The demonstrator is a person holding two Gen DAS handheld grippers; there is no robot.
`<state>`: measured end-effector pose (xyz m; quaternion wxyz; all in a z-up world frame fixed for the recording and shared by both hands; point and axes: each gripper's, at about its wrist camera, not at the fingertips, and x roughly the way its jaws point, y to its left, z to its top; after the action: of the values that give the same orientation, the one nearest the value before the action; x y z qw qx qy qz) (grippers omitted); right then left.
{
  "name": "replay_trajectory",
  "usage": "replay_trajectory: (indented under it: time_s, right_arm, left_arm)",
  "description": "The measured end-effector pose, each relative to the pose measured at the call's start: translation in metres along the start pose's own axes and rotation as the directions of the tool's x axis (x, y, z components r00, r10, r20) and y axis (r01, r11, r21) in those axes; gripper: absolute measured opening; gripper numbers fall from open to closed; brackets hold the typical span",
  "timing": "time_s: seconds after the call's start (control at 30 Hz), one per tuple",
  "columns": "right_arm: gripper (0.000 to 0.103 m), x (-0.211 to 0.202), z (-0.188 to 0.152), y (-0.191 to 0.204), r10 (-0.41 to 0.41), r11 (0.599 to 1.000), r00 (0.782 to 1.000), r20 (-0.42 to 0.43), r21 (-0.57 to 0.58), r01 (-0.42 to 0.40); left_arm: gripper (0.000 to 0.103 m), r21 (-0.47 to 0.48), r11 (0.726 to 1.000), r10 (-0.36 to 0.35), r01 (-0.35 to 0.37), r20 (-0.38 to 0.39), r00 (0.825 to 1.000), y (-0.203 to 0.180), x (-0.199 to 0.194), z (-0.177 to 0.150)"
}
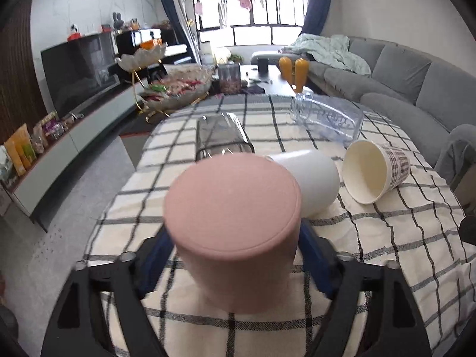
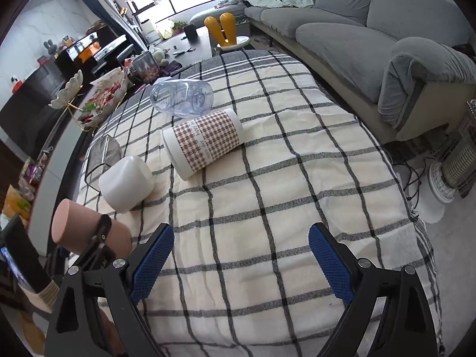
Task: Flip cup upside down
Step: 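Lower the pink cup upside down onto the table and open the left tool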
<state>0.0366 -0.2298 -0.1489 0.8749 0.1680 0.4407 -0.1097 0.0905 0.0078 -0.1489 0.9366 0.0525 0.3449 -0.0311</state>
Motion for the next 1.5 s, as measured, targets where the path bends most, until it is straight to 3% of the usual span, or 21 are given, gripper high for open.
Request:
replay_trajectory:
  time_s: [0.2,0.43,0.63,0.93,1.5]
  right_arm:
    - [0.093,-0.013,0.001,0.000,0.000,1.000,1.000,0.018,-0.002,0.000]
    - [0.093,-0.047,0.000,0.012,-0.017,0.996,0.988,0.157,-0.087,0.031]
    - [0.093,-0.083,-0.002,0.031,-0.014,0.984,0.943,0.332,-0.163,0.072]
    - [0.099,-0.128,-0.007,0.047,-0.032,0.977,0.871,0.490,-0.169,0.132]
    - [0.101,-0.145,-0.012,0.055,-0.026,0.973,0.855,0.518,-0.182,0.140]
  left_arm:
    - [0.089,0.029,1.000,0.007,-0.007,-0.013,1.000,-0.001,-0.021,-0.002]
    - [0.089,-0.027,0.998,-0.056,0.055,-0.049,0.997,0.010,-0.058,0.005]
    - [0.089,-0.052,0.996,-0.069,0.067,-0.044,0.997,0.017,-0.090,0.016]
    - [0.092,-0.102,0.993,-0.056,0.054,-0.016,0.998,0.033,-0.126,0.031]
    - [0.101,-0.113,0.993,-0.028,0.031,0.030,0.999,0.039,-0.153,0.038]
